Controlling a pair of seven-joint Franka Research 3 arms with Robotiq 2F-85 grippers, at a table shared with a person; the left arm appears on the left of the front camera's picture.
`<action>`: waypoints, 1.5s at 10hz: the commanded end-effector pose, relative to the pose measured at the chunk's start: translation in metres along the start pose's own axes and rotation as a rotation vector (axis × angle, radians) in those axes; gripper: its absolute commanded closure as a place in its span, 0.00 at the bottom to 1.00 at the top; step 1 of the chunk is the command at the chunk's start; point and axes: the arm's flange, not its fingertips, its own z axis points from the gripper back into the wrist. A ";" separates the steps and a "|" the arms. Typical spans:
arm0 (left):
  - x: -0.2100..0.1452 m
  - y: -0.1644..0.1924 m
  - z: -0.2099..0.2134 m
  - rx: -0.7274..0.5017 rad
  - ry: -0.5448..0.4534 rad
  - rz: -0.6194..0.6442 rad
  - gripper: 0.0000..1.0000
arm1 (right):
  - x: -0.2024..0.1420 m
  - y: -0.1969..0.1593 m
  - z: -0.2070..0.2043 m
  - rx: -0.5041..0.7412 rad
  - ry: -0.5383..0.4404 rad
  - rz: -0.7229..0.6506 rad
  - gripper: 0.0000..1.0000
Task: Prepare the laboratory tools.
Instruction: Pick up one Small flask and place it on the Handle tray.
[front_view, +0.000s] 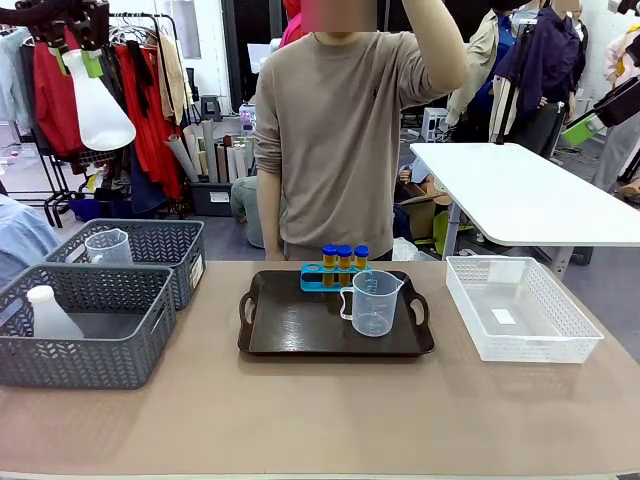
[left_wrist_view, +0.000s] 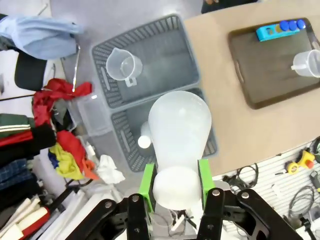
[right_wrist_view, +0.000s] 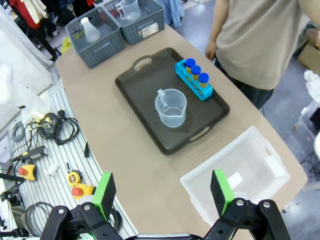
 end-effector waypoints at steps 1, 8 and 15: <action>-0.002 0.000 -0.002 0.015 0.002 0.014 1.00 | 0.002 0.001 0.000 0.009 -0.017 0.011 0.00; -0.008 -0.126 -0.101 -0.227 0.106 -0.106 1.00 | 0.002 0.001 0.000 0.009 -0.017 0.011 0.00; -0.028 -0.090 -0.088 -0.203 0.073 -0.071 1.00 | 0.002 0.001 0.000 0.009 -0.017 0.011 0.00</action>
